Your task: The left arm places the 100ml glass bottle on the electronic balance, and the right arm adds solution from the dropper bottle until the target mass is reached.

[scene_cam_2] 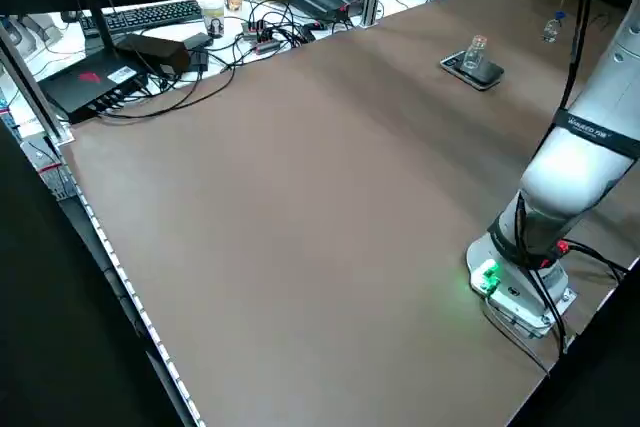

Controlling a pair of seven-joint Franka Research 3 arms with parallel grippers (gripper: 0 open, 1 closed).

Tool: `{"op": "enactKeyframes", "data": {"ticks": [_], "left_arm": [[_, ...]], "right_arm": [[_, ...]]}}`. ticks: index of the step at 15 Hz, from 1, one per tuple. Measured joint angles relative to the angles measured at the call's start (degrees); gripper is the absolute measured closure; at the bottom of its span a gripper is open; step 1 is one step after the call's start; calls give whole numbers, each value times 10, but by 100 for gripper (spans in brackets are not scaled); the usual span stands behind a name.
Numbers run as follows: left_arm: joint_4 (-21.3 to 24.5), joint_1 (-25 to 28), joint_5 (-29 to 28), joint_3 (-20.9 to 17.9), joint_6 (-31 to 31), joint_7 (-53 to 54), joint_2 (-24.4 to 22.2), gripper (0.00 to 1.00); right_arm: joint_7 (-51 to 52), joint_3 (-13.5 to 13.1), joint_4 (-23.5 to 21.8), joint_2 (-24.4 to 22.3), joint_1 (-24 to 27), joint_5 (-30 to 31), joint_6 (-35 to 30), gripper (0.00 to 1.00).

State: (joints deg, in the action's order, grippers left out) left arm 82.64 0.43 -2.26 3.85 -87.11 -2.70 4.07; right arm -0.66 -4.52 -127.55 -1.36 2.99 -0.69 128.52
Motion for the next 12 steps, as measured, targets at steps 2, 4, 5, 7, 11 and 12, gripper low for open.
{"op": "enactKeyframes", "data": {"ticks": [2, 4, 5, 7, 11, 12], "left_arm": [[0, 0, 0, 0, 0, 0, 0, 0], [0, 0, 0, 0, 0, 0, 0, 0], [0, 0, 0, 0, 0, 0, 0, 0], [0, 0, 0, 0, 0, 0, 0, 0], [0, 0, 0, 0, 0, 0, 0, 0], [0, 0, 0, 0, 0, 0, 0, 0]], "right_arm": [[0, 0, -4, 0, 0, 0, 13, 95], [5, 0, -6, -1, 0, 0, 15, 95], [9, 0, -7, -3, 0, 0, 15, 95], [14, 0, -11, -6, 1, 0, 15, 95], [22, 0, -18, -12, 5, 1, 15, 95], [23, 0, -20, -14, 5, 2, 15, 95]]}}
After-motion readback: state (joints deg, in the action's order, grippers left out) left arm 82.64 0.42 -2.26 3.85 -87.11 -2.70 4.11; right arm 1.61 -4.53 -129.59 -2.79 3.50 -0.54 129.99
